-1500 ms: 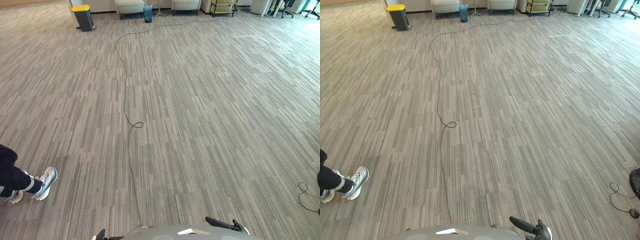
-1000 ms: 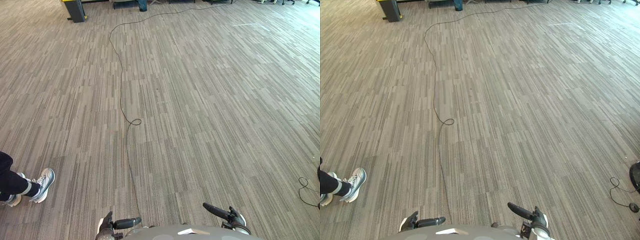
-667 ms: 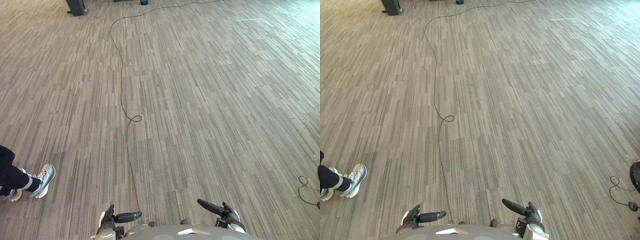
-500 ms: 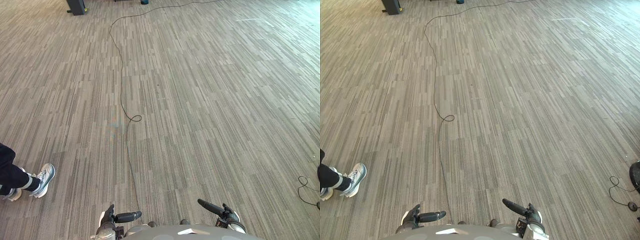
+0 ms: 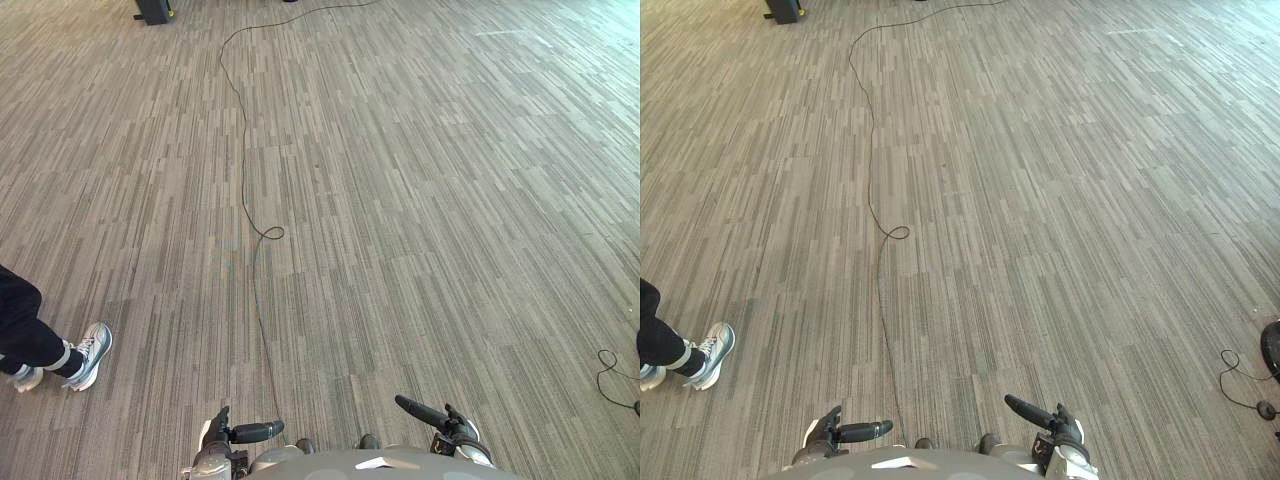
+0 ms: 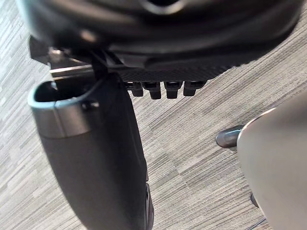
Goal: Pick up cushions and gather them together orderly.
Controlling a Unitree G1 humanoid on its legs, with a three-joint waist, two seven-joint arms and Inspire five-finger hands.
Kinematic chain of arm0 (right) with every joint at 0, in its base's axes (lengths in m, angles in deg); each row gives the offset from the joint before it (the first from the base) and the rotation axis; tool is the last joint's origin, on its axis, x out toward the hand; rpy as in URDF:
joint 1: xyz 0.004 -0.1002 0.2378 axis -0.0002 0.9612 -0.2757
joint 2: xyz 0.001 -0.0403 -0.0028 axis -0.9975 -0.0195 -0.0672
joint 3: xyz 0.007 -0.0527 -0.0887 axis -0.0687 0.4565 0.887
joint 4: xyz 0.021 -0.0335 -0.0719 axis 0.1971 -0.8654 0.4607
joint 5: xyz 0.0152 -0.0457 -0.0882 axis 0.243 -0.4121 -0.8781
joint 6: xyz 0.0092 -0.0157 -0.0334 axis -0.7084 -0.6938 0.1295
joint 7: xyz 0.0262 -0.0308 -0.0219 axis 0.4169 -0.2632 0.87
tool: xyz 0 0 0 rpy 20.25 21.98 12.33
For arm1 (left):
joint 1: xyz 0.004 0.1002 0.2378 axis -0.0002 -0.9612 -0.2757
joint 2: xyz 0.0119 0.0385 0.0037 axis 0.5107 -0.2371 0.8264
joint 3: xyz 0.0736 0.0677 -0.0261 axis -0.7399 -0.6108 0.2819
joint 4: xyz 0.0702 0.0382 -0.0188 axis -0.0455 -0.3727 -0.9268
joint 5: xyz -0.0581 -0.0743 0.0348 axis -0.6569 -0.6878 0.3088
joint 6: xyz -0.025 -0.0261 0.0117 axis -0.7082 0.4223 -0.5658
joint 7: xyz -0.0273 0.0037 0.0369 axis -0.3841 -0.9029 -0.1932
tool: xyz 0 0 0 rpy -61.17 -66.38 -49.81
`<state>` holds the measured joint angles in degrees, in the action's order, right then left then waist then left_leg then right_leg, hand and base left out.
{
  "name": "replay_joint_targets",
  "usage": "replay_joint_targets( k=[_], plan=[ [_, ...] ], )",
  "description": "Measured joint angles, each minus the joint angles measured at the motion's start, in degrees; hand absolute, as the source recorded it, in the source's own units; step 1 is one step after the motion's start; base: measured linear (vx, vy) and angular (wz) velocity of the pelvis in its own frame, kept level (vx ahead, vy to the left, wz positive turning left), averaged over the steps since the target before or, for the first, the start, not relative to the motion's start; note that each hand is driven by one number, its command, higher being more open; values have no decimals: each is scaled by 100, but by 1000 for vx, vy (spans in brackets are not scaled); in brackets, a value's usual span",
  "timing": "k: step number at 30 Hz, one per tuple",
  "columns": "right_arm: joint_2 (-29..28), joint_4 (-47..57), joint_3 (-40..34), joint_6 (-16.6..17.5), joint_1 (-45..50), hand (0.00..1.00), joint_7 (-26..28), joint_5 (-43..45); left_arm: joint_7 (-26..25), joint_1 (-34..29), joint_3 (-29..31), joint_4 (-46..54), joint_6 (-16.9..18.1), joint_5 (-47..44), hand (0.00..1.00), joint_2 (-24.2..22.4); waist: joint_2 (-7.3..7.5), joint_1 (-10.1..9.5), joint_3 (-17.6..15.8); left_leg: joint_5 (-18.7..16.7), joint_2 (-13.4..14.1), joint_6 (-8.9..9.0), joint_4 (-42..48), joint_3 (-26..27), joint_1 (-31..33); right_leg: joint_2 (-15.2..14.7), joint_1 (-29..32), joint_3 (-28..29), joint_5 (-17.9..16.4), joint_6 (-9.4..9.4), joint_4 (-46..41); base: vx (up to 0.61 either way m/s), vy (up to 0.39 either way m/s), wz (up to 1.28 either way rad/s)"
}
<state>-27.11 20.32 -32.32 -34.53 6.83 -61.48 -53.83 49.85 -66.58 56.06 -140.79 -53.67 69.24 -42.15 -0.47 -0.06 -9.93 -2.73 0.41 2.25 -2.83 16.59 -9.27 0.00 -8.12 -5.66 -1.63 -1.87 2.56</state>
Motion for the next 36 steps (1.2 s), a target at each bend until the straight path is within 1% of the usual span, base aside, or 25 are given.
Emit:
replay_joint_targets(
  k=[2,4,5,7,9,11,14,15,16,17,18,19,21,22,23,24,25,26,27,30,31,33,34,35,36],
  plan=[
    [-83,45,-1,31,-36,100,-1,48,5,43,64,106,-9,-4,100,70,140,3,-122,-281,74,87,959,9,453,-104,107,-99,-206,127,-279,-55,-80,25],
    [-143,158,16,27,-16,100,0,76,4,34,163,309,-11,-7,100,47,158,-7,-234,-643,273,62,2179,72,932,-130,109,-140,-466,148,-450,-64,-85,12],
    [-105,307,128,24,37,100,-23,172,8,-24,380,478,-12,-61,100,-66,93,-11,-290,-761,623,-10,3554,253,1478,-74,67,-133,-670,216,-582,-25,-53,0],
    [-83,379,166,23,87,100,-102,205,-25,-126,599,650,-2,-259,100,-174,69,-62,-337,-970,1035,-12,4652,471,1996,-69,-98,-72,-764,300,-649,77,-17,-14],
    [-17,378,168,5,115,100,-128,204,-57,-128,577,716,46,-414,100,-247,-4,-133,-333,-1074,1176,-4,4316,562,2315,-202,-210,1,-907,231,-714,150,42,-18],
    [-16,379,206,-12,115,100,-129,204,-46,-118,579,739,63,-502,100,-242,12,-163,-332,-1010,1086,34,3596,645,2526,-407,-242,71,-1009,116,-723,266,153,-16],
    [15,372,239,-18,125,100,-135,205,-67,-109,566,754,141,-556,100,-272,-3,-217,-318,-285,811,74,2025,653,2738,-756,-394,173,-1218,-148,-612,401,297,-27],
    [22,333,246,-18,158,100,-137,204,-67,-119,565,705,153,-579,100,-258,10,-255,-303,202,796,-61,1904,648,2718,-861,-529,213,-1325,-207,-535,448,353,-26],
    [29,312,241,-27,191,100,-138,195,-67,-93,563,664,154,-591,100,-233,5,-267,-253,340,742,-254,1957,653,2708,-896,-564,248,-1336,-185,-560,464,357,-16],
    [-53,268,239,-33,192,100,-131,192,-71,-69,562,659,151,-597,100,-131,186,-262,-161,152,559,-454,2086,711,2742,-1096,-503,288,-1292,-105,-753,610,406,-1],
    [-176,271,219,-31,211,100,-120,182,-97,-6,561,649,144,-593,100,-63,352,-265,-54,-144,421,-546,2293,774,2736,-1286,-311,355,-1202,-133,-1242,516,334,4],
    [-184,266,212,-34,214,100,-113,178,-97,-7,561,648,136,-594,100,-50,381,-260,-36,-207,400,-570,2357,783,2712,-1329,-278,376,-1178,-177,-1380,637,403,2],
    [-207,238,192,-28,209,100,-86,174,-96,3,492,544,110,-594,100,25,470,-253,-1,-752,222,-629,2537,800,2222,-1532,146,607,-847,-597,-3133,442,280,-1],
    [-211,253,190,-21,209,100,-82,173,-96,12,442,523,106,-594,100,45,474,-240,3,-831,185,-641,2511,791,2094,-1561,329,685,-648,-704,-3649,559,322,6],
    [-186,323,191,-9,210,100,-54,150,-99,112,327,429,90,-591,100,81,464,-229,-25,-1053,91,-615,2428,761,1663,-1608,954,809,-377,-864,-5232,652,329,4],
    [-161,373,199,-3,202,100,-52,152,-108,151,268,411,59,-590,100,78,436,-229,-51,-1142,54,-582,2310,757,1365,-1629,1333,703,-439,-764,-6003,638,287,-2],
    [-127,463,218,3,178,100,-52,151,-114,197,160,382,33,-590,100,56,386,-175,-67,-1182,33,-536,2000,759,907,-1633,1776,385,-664,-414,-6595,404,138,-7],
    [-118,493,229,18,175,100,-51,150,-115,207,103,376,31,-591,100,47,362,-148,-73,-1185,33,-528,1884,754,754,-1626,1930,235,-735,-339,-6692,470,119,-1],
    [-116,590,231,135,156,100,-46,151,-106,225,-78,359,33,-591,100,3,307,-30,-85,-1187,36,-461,1481,719,293,-1582,2437,-283,-930,-183,-6622,556,95,6],
    [-58,638,199,206,39,100,-24,184,-59,371,-177,169,10,-593,100,-135,222,97,-180,-1265,113,-326,1107,751,-304,-1326,2999,-876,-1132,-74,-5595,479,14,0],
    [-23,638,170,219,-17,100,6,181,-42,447,-176,103,-3,-548,100,-196,168,148,-240,-1271,205,-316,921,768,-596,-997,3160,-1124,-1092,-54,-4478,598,-90,18],
    [-9,599,110,211,-56,100,7,170,-41,482,-177,80,-2,-540,100,-228,182,254,-283,-1284,285,-294,779,611,-881,-646,3191,-1037,-721,-27,-3091,508,-155,53],
    [38,544,103,181,-45,100,8,150,-33,479,-171,58,2,-525,100,-234,179,335,-314,-1347,332,-185,742,448,-1029,-480,3069,-835,52,114,-2549,570,-260,78],
    [140,447,98,140,-74,100,21,146,-29,562,-160,-34,11,-468,100,-305,83,384,-372,-1390,443,-79,735,299,-1183,-344,2958,-836,411,556,-2624,569,-252,57],
    [229,420,101,117,-114,100,24,107,-21,603,-155,-65,5,-439,100,-375,-39,325,-413,-1349,548,-2,758,297,-1208,-282,2954,-871,267,554,-2752,586,-249,21]
  ],
)
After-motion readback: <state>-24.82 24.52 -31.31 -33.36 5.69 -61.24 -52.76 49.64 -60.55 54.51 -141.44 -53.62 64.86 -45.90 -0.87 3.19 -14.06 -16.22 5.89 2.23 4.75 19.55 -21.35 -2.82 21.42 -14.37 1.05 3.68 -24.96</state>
